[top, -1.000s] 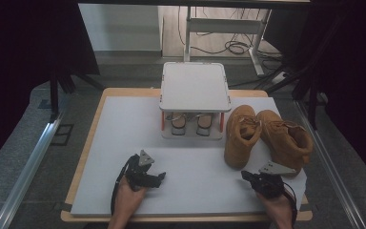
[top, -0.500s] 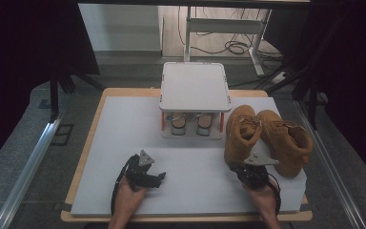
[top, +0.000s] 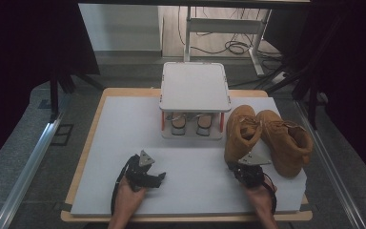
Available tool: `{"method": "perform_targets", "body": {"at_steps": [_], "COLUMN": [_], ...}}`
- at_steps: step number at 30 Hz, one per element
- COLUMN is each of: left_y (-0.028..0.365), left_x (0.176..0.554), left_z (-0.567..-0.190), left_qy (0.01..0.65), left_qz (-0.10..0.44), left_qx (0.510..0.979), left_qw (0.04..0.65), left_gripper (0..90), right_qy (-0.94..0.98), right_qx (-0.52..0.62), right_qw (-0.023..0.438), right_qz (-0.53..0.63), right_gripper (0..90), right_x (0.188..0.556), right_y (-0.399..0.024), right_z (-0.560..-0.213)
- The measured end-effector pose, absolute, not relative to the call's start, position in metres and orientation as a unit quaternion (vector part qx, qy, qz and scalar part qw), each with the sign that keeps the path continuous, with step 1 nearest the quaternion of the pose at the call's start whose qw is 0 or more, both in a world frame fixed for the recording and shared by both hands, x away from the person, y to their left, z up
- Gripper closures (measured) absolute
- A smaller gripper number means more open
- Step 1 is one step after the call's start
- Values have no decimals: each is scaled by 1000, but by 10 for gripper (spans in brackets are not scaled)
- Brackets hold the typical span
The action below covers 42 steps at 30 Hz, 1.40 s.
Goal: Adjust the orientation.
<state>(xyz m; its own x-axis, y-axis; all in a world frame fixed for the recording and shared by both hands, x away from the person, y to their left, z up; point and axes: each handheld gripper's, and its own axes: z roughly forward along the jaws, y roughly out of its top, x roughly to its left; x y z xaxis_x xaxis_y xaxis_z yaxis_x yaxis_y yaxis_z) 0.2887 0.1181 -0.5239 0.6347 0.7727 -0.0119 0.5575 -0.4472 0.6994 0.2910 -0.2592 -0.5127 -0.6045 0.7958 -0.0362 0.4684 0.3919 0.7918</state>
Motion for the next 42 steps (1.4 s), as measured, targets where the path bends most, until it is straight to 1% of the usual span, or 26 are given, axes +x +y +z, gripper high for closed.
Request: {"method": "perform_targets", "body": {"at_steps": [9, 16, 29, 33, 37, 42], "left_y": [118, 118, 119, 119, 119, 119], "left_x": [289, 289, 290, 290, 290, 290], "left_z": [-524, -524, -524, -524, -524, -524], "left_qy": [398, 398, 399, 399, 399, 399], "left_qz": [155, 154, 153, 153, 153, 152], "left_qx": [837, 837, 836, 836, 836, 836], "left_qw": [343, 344, 344, 344, 344, 344], "left_gripper": [131, 131, 131, 131, 131, 130], "right_qy": [807, 806, 789, 784, 772, 747], "right_qx": [399, 405, 435, 438, 437, 441], "right_qw": [207, 218, 236, 236, 234, 253], "right_qz": [382, 372, 365, 371, 398, 428], "right_gripper": [900, 900, 900, 900, 815, 649], "right_x": [287, 281, 271, 270, 266, 255], "right_y": [-274, -286, -322, -324, -325, -329], "right_z": [-510, -509, -510, -511, -506, -497]}}
